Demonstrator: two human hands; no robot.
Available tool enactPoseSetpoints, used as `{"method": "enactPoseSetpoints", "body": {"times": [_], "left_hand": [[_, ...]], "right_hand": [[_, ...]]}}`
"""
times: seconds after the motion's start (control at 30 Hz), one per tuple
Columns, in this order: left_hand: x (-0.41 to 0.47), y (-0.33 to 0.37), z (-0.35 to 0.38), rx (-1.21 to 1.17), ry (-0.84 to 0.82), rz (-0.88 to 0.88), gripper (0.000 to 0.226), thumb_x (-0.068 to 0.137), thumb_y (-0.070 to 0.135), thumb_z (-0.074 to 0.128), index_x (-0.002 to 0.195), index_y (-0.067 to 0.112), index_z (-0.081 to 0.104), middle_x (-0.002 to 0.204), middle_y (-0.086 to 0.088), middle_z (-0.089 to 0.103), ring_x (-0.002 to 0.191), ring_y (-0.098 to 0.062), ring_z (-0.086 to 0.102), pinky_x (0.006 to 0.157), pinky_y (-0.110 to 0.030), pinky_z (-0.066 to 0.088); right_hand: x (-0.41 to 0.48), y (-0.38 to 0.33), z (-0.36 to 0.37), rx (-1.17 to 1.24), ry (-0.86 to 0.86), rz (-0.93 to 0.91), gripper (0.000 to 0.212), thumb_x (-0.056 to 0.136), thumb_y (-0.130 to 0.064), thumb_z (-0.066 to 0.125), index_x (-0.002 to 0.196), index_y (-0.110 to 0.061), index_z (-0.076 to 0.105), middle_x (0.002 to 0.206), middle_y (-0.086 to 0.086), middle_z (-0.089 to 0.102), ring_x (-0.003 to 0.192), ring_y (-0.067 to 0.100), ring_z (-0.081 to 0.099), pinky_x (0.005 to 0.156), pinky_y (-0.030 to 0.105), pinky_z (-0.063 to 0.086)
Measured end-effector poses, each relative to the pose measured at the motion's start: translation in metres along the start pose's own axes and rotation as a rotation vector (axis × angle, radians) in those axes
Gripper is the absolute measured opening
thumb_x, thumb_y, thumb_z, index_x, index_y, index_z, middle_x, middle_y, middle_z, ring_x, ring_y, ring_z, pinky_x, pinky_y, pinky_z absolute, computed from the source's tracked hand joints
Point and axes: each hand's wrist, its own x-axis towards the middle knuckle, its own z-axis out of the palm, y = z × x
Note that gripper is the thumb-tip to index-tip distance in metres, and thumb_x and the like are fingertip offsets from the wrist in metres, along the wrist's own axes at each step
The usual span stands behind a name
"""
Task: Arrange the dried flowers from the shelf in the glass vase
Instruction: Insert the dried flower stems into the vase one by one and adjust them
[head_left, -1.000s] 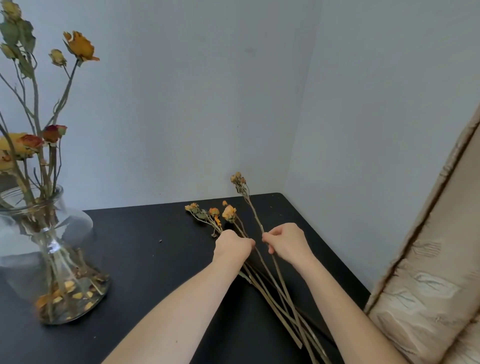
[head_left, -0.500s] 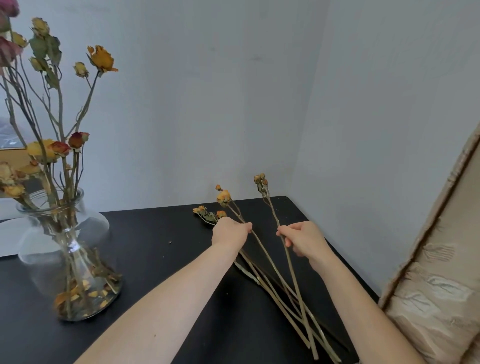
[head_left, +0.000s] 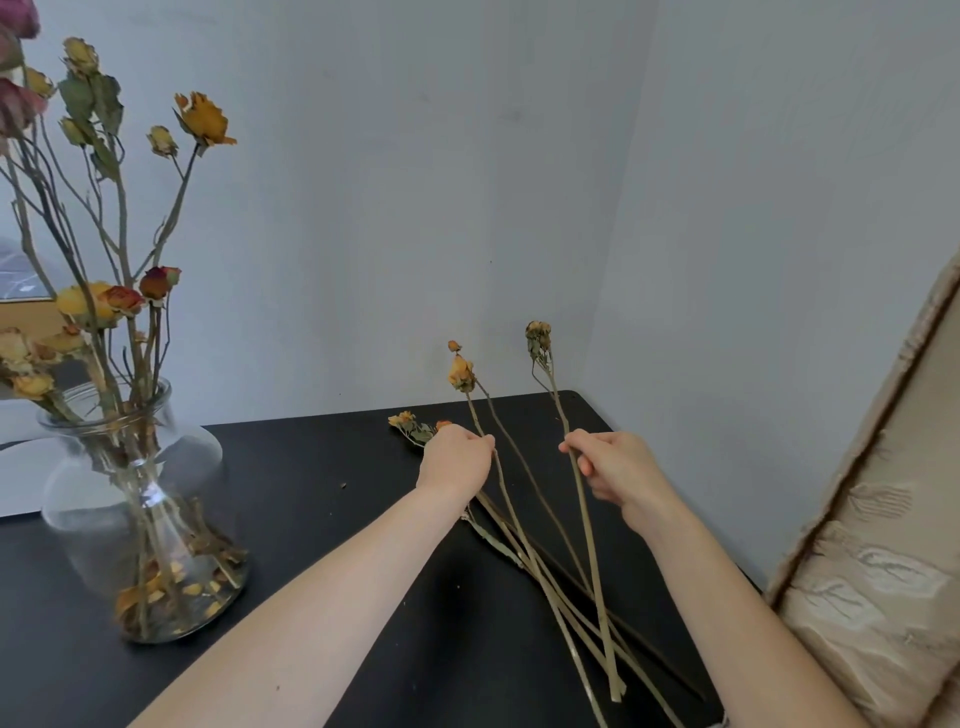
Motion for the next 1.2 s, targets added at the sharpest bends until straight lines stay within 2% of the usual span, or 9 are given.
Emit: {"method": "enactPoseSetpoints", "body": {"times": [0.13,0.23,0.33,0.43,0.67,0.73,0.83,1.03,1.2], "left_hand": [[0.004,-0.001,-0.013,0.001,0.021,-0.048,0.024,0.091,0.023,0.052,0.096,0.003,0.065,0.083,-0.006,0.058,0.075,-0.019,0.055,0.071,-0.03,0.043],[0.001,-0.008,-0.015,0.05,0.012,-0.078,0.022,0.09,0.024,0.055,0.08,0.005,0.063,0.069,-0.003,0.053,0.063,-0.015,0.051,0.063,-0.028,0.041],[0.0,-0.011,-0.013,0.089,0.026,-0.078,0.035,0.088,0.024,0.057,0.057,0.012,0.047,0.055,0.0,0.043,0.051,-0.014,0.042,0.054,-0.026,0.037],[0.001,-0.009,-0.017,0.138,0.058,-0.07,0.024,0.086,0.025,0.057,0.066,0.011,0.054,0.066,-0.003,0.054,0.058,-0.016,0.051,0.056,-0.026,0.041],[-0.001,-0.015,-0.03,0.291,0.119,-0.046,0.023,0.089,0.031,0.054,0.08,0.012,0.062,0.077,-0.002,0.06,0.074,-0.02,0.06,0.062,-0.029,0.044],[-0.002,-0.013,-0.036,0.208,0.156,0.012,0.025,0.091,0.033,0.053,0.083,0.013,0.066,0.079,-0.001,0.063,0.074,-0.018,0.06,0.066,-0.03,0.046],[-0.008,0.002,-0.048,0.008,0.202,0.108,0.024,0.092,0.032,0.053,0.081,0.016,0.067,0.074,0.005,0.06,0.067,-0.007,0.053,0.059,-0.025,0.04],[-0.032,0.034,-0.092,-0.253,0.252,0.341,0.019,0.092,0.029,0.054,0.094,0.017,0.068,0.09,0.004,0.063,0.079,-0.002,0.053,0.061,-0.012,0.036],[-0.079,0.03,-0.129,-0.285,0.248,0.485,0.012,0.09,0.03,0.055,0.09,0.023,0.065,0.068,0.009,0.058,0.061,0.009,0.053,0.053,-0.001,0.038]], "right_hand": [[-0.002,0.0,0.006,-0.04,-0.003,0.004,0.02,0.089,-0.019,0.057,0.077,-0.009,0.069,0.042,-0.006,0.046,0.031,0.003,0.033,0.039,0.015,0.03],[-0.005,0.002,0.013,-0.11,-0.04,0.0,0.019,0.088,-0.019,0.059,0.073,-0.01,0.068,0.045,-0.005,0.047,0.031,0.002,0.033,0.038,0.014,0.031],[-0.006,0.006,0.017,-0.195,-0.057,0.004,0.02,0.087,-0.02,0.061,0.07,-0.01,0.066,0.048,-0.004,0.047,0.033,0.003,0.035,0.038,0.015,0.032],[-0.006,0.006,0.02,-0.228,-0.063,0.007,0.02,0.087,-0.022,0.062,0.076,-0.006,0.068,0.049,-0.003,0.047,0.036,0.005,0.035,0.04,0.016,0.034],[-0.009,0.004,0.022,-0.241,-0.059,-0.019,0.033,0.088,-0.023,0.062,0.057,-0.013,0.055,0.045,-0.004,0.043,0.036,0.006,0.033,0.047,0.019,0.037],[-0.009,0.002,0.022,-0.226,-0.055,-0.033,0.032,0.088,-0.023,0.062,0.058,-0.014,0.056,0.048,-0.003,0.044,0.037,0.007,0.035,0.047,0.019,0.036],[-0.01,0.0,0.027,-0.202,-0.053,-0.055,0.033,0.088,-0.024,0.062,0.057,-0.012,0.056,0.049,-0.002,0.044,0.038,0.007,0.035,0.05,0.019,0.037],[-0.015,-0.009,0.04,-0.163,-0.068,-0.082,0.025,0.087,-0.025,0.062,0.067,-0.012,0.066,0.049,-0.003,0.048,0.043,0.006,0.042,0.055,0.023,0.039],[-0.025,-0.024,0.053,-0.113,-0.073,-0.139,0.018,0.088,-0.025,0.062,0.081,-0.01,0.07,0.051,-0.002,0.049,0.049,0.009,0.045,0.053,0.022,0.037]]}}
